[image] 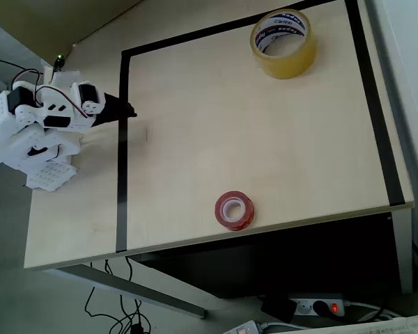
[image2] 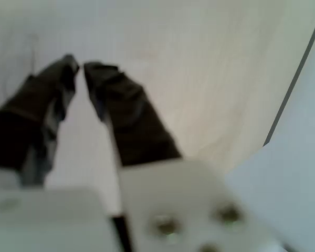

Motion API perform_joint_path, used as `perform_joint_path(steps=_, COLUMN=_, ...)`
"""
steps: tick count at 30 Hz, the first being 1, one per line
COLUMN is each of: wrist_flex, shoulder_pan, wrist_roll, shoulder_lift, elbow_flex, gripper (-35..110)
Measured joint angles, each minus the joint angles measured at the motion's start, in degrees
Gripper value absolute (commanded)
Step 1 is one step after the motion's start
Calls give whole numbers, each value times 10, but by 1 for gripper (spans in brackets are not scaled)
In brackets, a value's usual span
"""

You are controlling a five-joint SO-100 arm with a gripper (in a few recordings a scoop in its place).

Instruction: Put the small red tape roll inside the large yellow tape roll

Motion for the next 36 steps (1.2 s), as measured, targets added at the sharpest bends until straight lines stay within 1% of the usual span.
perform_joint_path(steps=1, wrist_flex=0, shoulder_pan=4, wrist_roll=0, shoulder_lift=0, elbow_flex=0, gripper=0)
perform_joint_path(steps=3, wrist_flex=0, shoulder_pan=59, wrist_roll=1, shoulder_lift=0, elbow_flex=0, gripper=0)
perform_joint_path(steps=5, wrist_flex=0, shoulder_pan=83, wrist_roll=1, shoulder_lift=0, elbow_flex=0, gripper=0)
perform_joint_path(steps=10, wrist_flex=0, shoulder_pan=118, wrist_roll=1, shoulder_lift=-1, elbow_flex=-4, gripper=0)
perform_joint_path(steps=12, wrist_flex=18, shoulder_pan=136, wrist_roll=2, shoulder_lift=-22, elbow_flex=-40, gripper=0)
perform_joint_path(steps=15, wrist_flex=72, shoulder_pan=165, wrist_roll=-2, shoulder_lift=-129, elbow_flex=-156, gripper=0)
perform_joint_path(steps=20, wrist_flex=177, shoulder_pan=253, wrist_roll=-17, shoulder_lift=-442, elbow_flex=-430, gripper=0)
perform_joint_path(steps=24, wrist_flex=232, shoulder_pan=334, wrist_roll=-39, shoulder_lift=-675, elbow_flex=-658, gripper=0)
perform_joint_path(steps=27, wrist_flex=236, shoulder_pan=379, wrist_roll=-105, shoulder_lift=-795, elbow_flex=-824, gripper=7)
perform_joint_path(steps=30, wrist_flex=231, shoulder_pan=403, wrist_roll=-156, shoulder_lift=-870, elbow_flex=-937, gripper=13)
perform_joint_path(steps=36, wrist_flex=250, shoulder_pan=400, wrist_roll=-181, shoulder_lift=-1052, elbow_flex=-1097, gripper=26)
